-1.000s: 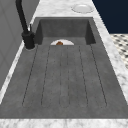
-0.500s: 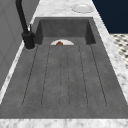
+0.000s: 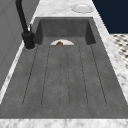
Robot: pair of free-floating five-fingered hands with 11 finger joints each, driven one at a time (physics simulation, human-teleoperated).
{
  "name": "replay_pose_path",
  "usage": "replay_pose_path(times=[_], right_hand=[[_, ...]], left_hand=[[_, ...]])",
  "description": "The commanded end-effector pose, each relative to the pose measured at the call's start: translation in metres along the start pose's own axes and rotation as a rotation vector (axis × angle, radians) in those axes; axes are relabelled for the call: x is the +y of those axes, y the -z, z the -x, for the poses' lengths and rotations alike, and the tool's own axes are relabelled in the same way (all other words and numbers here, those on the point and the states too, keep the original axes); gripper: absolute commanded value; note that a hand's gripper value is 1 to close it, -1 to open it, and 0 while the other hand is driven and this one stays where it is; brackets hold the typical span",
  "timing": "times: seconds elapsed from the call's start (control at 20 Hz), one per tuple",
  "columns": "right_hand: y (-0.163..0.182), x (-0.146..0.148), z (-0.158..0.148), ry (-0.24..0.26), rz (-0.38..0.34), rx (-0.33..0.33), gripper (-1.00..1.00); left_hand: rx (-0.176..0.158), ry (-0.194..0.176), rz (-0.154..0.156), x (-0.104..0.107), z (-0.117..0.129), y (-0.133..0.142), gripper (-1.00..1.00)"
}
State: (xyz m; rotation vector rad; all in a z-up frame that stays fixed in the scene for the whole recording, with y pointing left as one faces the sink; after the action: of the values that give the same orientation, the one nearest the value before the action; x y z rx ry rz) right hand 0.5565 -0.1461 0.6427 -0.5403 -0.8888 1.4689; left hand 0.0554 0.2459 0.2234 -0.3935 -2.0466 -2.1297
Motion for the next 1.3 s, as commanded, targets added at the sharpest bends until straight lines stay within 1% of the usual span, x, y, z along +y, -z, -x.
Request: replay_pose_path(times=[0.0,0.15,0.25,0.5,0.7,0.85,1.25], right_hand=[[-0.008,-0.015,-0.003,-0.011,-0.002,0.005,-1.00],[-0.020,-0.033,-0.006,-0.017,-0.002,0.012,-1.00],[-0.028,-0.043,-0.012,-0.031,-0.004,0.018,-1.00],[-0.046,-0.073,-0.026,-0.052,-0.017,-0.001,-1.00],[-0.062,-0.099,-0.038,-0.062,-0.013,-0.001,-1.00],[-0.070,-0.115,-0.053,-0.066,-0.021,-0.005,-1.00],[-0.082,-0.142,-0.098,-0.063,-0.057,-0.015,-1.00]], left_hand=[[0.000,0.000,0.000,0.000,0.000,0.000,0.00],[0.000,0.000,0.000,0.000,0.000,0.000,0.00],[0.000,0.000,0.000,0.000,0.000,0.000,0.00],[0.000,0.000,0.000,0.000,0.000,0.000,0.00],[0.000,0.000,0.000,0.000,0.000,0.000,0.00],[0.000,0.000,0.000,0.000,0.000,0.000,0.00],[0.000,0.000,0.000,0.000,0.000,0.000,0.00]])
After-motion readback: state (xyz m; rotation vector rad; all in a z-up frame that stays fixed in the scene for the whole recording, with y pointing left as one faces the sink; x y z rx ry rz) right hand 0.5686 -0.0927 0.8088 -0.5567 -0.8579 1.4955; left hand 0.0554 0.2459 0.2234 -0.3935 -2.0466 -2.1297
